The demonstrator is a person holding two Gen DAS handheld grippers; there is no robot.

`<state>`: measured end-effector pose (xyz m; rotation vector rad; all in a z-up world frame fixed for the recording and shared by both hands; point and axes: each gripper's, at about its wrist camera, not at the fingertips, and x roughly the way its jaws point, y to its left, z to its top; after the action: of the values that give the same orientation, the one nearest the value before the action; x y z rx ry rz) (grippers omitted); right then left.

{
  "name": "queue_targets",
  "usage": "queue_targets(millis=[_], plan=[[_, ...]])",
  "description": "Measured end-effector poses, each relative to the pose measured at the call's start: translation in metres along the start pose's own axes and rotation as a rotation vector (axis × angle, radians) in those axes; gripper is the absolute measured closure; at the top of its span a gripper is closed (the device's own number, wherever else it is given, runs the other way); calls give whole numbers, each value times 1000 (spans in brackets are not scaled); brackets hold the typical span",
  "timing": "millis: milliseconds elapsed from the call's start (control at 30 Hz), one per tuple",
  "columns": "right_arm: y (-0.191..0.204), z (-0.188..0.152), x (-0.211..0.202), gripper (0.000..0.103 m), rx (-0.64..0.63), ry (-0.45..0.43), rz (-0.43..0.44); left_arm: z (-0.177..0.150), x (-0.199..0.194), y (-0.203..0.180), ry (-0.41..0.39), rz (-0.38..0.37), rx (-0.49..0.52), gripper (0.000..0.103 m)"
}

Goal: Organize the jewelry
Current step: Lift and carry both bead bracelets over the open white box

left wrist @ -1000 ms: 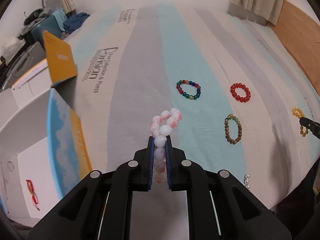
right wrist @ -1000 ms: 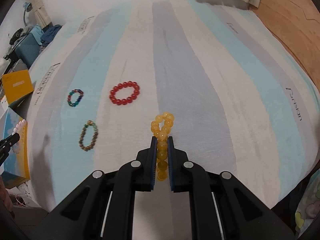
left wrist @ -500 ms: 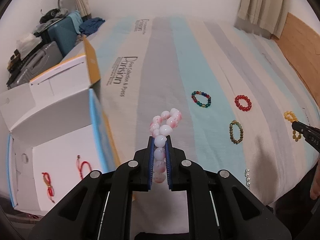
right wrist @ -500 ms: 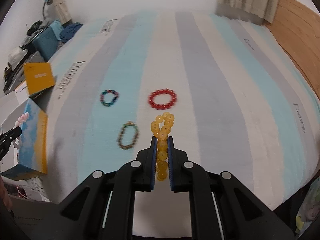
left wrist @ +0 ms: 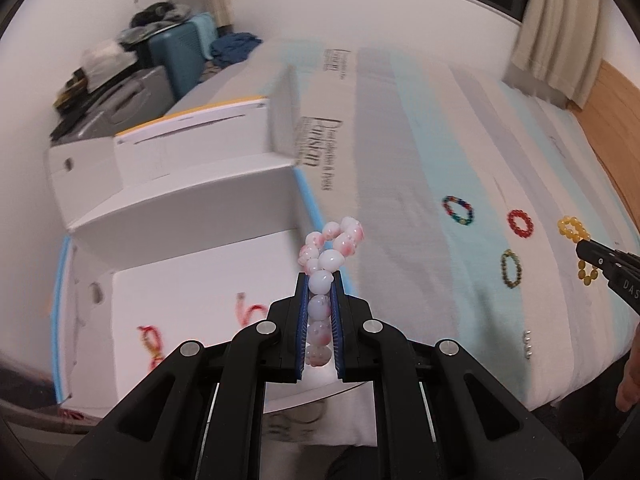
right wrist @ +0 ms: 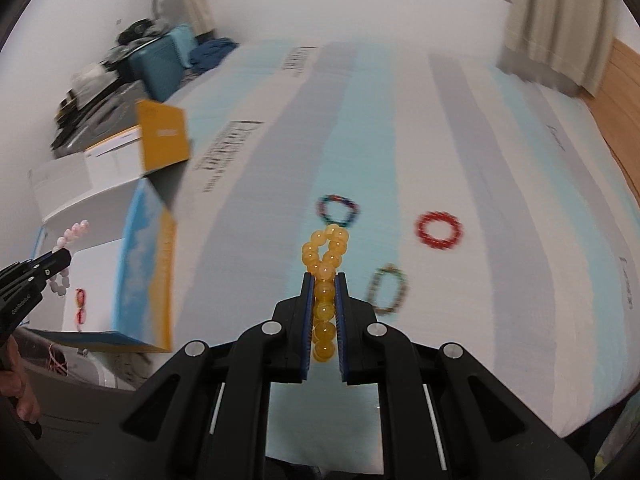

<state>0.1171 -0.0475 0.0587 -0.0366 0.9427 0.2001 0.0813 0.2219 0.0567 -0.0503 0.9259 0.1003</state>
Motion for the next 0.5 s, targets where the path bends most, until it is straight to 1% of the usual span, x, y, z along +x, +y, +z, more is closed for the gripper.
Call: queue_targets(millis=[233, 500], plan=[[78, 6, -2, 94, -81, -8, 67, -15, -15, 65, 4, 47, -69, 93], [164, 7, -6, 94, -170, -18, 154, -29, -29, 128, 13, 105, -132, 93]])
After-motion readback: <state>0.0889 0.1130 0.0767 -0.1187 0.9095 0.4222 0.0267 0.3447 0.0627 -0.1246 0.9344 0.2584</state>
